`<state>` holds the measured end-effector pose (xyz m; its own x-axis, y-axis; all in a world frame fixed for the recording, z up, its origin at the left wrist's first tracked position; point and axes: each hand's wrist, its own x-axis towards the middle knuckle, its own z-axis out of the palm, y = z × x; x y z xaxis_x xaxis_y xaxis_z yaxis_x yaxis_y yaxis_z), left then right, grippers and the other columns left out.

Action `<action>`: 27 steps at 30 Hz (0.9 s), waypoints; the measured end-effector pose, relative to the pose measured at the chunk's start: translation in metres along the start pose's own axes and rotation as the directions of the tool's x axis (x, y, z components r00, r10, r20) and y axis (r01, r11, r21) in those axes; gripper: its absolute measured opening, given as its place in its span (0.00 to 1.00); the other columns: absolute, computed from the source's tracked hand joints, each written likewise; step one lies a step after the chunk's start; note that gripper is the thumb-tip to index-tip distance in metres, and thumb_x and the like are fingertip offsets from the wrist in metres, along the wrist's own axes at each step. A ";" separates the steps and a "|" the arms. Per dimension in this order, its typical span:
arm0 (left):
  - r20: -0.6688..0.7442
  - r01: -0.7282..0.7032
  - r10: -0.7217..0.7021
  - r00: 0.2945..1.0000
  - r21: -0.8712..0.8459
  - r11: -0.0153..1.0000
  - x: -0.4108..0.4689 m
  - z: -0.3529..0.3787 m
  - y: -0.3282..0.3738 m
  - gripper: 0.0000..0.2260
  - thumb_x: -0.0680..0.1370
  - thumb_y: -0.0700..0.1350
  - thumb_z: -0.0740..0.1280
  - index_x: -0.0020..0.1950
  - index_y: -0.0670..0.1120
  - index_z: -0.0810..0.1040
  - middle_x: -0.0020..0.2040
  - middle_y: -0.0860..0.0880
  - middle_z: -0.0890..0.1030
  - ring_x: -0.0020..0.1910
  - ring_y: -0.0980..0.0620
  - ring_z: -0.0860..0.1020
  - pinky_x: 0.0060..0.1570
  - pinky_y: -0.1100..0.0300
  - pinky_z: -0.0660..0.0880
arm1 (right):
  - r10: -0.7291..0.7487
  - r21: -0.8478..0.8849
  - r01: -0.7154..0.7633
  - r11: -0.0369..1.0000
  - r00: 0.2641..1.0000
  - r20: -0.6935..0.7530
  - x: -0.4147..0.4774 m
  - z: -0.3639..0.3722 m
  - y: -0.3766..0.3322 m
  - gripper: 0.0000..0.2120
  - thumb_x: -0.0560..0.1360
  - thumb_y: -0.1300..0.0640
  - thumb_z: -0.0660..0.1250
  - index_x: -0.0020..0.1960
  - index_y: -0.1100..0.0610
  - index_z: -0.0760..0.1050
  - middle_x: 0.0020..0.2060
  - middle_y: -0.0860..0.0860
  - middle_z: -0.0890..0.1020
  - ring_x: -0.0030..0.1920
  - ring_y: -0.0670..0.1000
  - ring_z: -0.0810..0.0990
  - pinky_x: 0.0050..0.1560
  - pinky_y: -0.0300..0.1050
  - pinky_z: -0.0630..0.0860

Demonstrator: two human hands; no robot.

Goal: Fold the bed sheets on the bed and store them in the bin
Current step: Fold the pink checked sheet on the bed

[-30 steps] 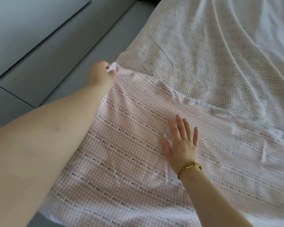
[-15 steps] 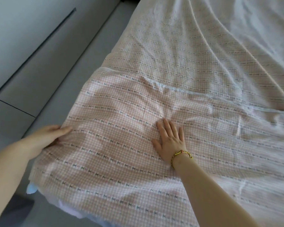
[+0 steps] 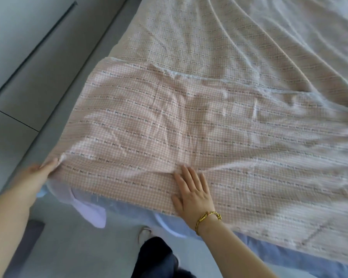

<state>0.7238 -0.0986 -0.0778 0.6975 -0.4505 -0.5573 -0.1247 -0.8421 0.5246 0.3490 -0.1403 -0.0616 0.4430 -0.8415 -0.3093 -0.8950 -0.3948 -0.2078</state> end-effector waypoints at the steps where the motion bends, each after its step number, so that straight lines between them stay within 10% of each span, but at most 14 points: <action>1: 0.000 0.015 -0.015 1.000 -0.029 0.999 -0.043 0.004 0.015 0.30 0.75 0.58 0.63 0.63 0.33 0.71 0.61 0.33 0.73 0.61 0.34 0.72 0.58 0.47 0.69 | -0.010 0.000 0.010 1.000 0.997 -0.076 -0.012 0.004 0.003 0.25 0.68 0.46 0.53 0.59 0.54 0.75 0.57 0.53 0.80 0.57 0.53 0.80 0.67 0.47 0.48; 4: -0.086 0.001 -0.007 0.996 -0.069 0.998 -0.039 0.017 -0.008 0.31 0.76 0.61 0.61 0.69 0.39 0.68 0.66 0.38 0.71 0.65 0.38 0.70 0.63 0.48 0.65 | -0.027 -0.001 0.027 1.000 0.986 -0.164 -0.053 0.017 0.015 0.23 0.68 0.48 0.53 0.58 0.53 0.74 0.56 0.50 0.81 0.58 0.52 0.78 0.68 0.45 0.54; 7: -0.234 -0.110 0.051 0.971 -0.247 0.963 0.142 0.114 -0.123 0.63 0.46 0.86 0.44 0.72 0.52 0.63 0.71 0.57 0.67 0.61 0.40 0.73 0.71 0.57 0.54 | 0.189 0.378 -0.081 0.922 0.947 -0.259 -0.097 0.022 0.030 0.14 0.71 0.54 0.56 0.46 0.53 0.79 0.44 0.45 0.82 0.46 0.45 0.78 0.51 0.34 0.72; 8: -0.206 -0.078 -0.014 0.978 -0.433 0.898 0.134 0.125 -0.119 0.58 0.45 0.85 0.48 0.70 0.57 0.65 0.67 0.62 0.69 0.51 0.42 0.77 0.69 0.65 0.43 | 0.351 0.596 -0.177 0.783 0.917 -0.188 -0.107 0.017 0.031 0.12 0.75 0.56 0.56 0.40 0.56 0.78 0.37 0.45 0.80 0.38 0.45 0.76 0.42 0.31 0.71; 9: -0.116 -0.055 -0.008 0.993 -0.533 0.845 0.091 0.113 -0.098 0.44 0.56 0.82 0.54 0.65 0.59 0.67 0.62 0.57 0.74 0.43 0.46 0.78 0.65 0.42 0.62 | 0.475 0.765 -0.303 0.569 0.880 -0.005 -0.114 0.016 0.032 0.13 0.77 0.58 0.57 0.36 0.58 0.74 0.31 0.46 0.77 0.33 0.46 0.72 0.35 0.31 0.69; 11: 0.051 0.074 -0.054 0.997 -0.625 0.777 -0.084 0.064 0.005 0.19 0.78 0.60 0.59 0.65 0.51 0.68 0.59 0.49 0.75 0.50 0.50 0.77 0.60 0.56 0.70 | 0.493 0.879 -0.476 0.034 0.773 0.400 -0.123 0.013 0.031 0.13 0.79 0.59 0.59 0.36 0.61 0.72 0.29 0.51 0.76 0.31 0.49 0.72 0.29 0.35 0.71; 15: 0.035 0.077 -0.073 0.997 -0.693 0.717 -0.099 0.053 0.026 0.20 0.80 0.49 0.59 0.71 0.46 0.64 0.69 0.46 0.69 0.61 0.51 0.74 0.64 0.58 0.67 | 0.365 0.790 -0.374 -0.487 0.734 0.572 -0.110 0.006 0.020 0.11 0.80 0.54 0.56 0.45 0.59 0.73 0.41 0.55 0.79 0.41 0.53 0.78 0.33 0.40 0.79; 19: 0.045 0.097 -0.095 0.994 -0.748 0.657 -0.090 0.044 0.034 0.16 0.81 0.49 0.57 0.69 0.49 0.66 0.70 0.48 0.68 0.65 0.51 0.71 0.62 0.59 0.69 | 0.367 0.744 -0.281 -0.607 0.731 0.575 -0.078 -0.004 0.004 0.11 0.79 0.51 0.57 0.46 0.57 0.72 0.42 0.56 0.79 0.42 0.53 0.79 0.34 0.45 0.78; 27: 0.053 0.060 -0.031 0.998 -0.774 0.631 -0.076 0.013 0.059 0.08 0.80 0.48 0.59 0.41 0.52 0.68 0.47 0.53 0.77 0.37 0.59 0.74 0.29 0.67 0.76 | 0.626 0.855 -0.225 -0.467 0.599 0.499 -0.049 -0.023 0.006 0.12 0.80 0.51 0.57 0.42 0.57 0.70 0.30 0.54 0.79 0.31 0.53 0.77 0.38 0.47 0.74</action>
<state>0.6542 -0.1179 -0.0134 0.6630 -0.4391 -0.6063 0.5093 -0.3290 0.7952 0.3209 -0.1101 -0.0263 -0.2690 -0.5670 -0.7785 0.3634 0.6888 -0.6273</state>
